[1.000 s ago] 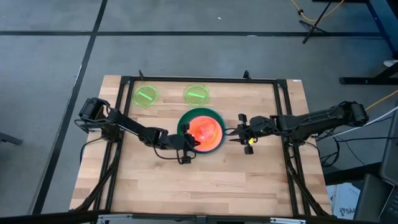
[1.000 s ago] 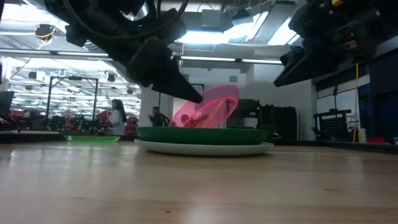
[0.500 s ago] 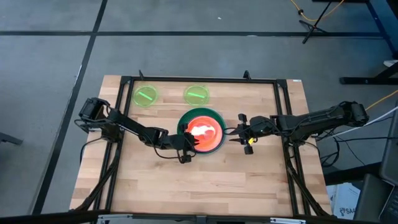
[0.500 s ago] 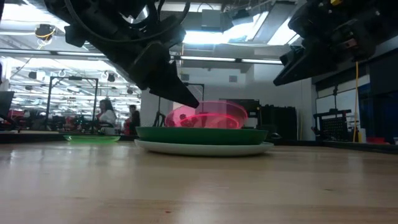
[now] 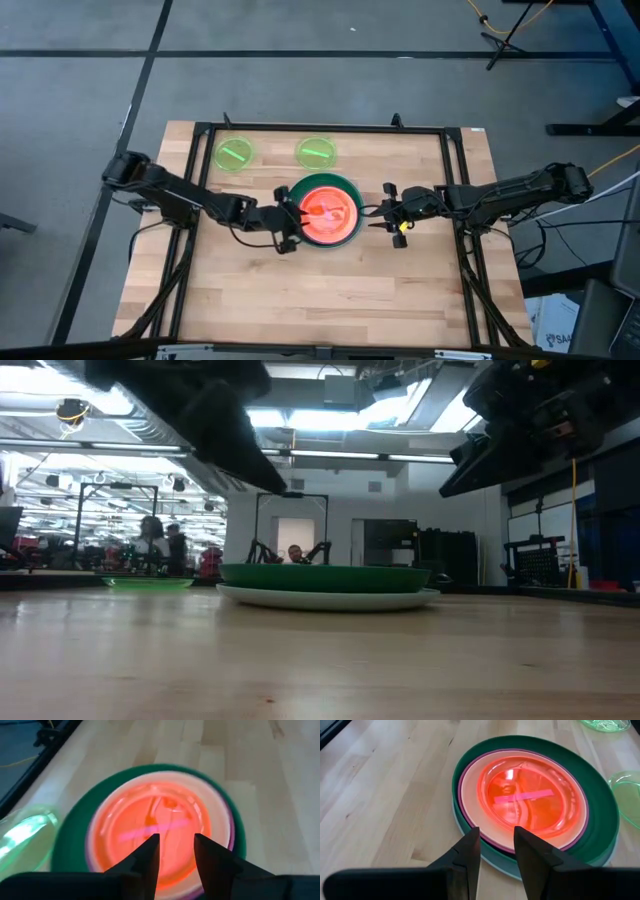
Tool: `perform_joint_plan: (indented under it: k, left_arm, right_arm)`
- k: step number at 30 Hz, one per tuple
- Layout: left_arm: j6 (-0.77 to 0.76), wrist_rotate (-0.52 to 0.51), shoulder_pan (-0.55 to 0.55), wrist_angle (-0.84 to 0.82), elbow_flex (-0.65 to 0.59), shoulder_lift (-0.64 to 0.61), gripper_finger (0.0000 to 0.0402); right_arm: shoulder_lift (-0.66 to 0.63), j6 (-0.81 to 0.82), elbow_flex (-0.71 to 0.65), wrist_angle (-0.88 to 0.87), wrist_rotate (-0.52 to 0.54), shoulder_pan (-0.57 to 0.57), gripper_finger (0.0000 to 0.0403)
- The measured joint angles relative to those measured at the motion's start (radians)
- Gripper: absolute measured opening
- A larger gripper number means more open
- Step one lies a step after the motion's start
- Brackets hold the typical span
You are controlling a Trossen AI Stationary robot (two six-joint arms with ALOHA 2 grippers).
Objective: Stack plastic plates
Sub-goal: Stack the left green plate on top of the light pink plate
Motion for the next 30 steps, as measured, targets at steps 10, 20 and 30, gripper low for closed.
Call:
perform_joint_plan:
  k: [10,20,30]
  left_arm:
    - [-0.119,-0.219,0.057,-0.441,0.000,-0.134,0.0115]
    - [-0.237,-0.198,0.292,-0.694,-0.001,-0.103,0.0116]
    - [-0.241,-0.149,0.482,-0.692,-0.001,-0.103,0.0157]
  right_arm:
    - [0.000,0.004,0.000,0.005,0.000,0.000,0.0110]
    - [0.003,0.004,0.000,0.038,0.000,0.000,0.0110]
    - [0.003,0.004,0.000,0.040,0.000,0.000,0.0110]
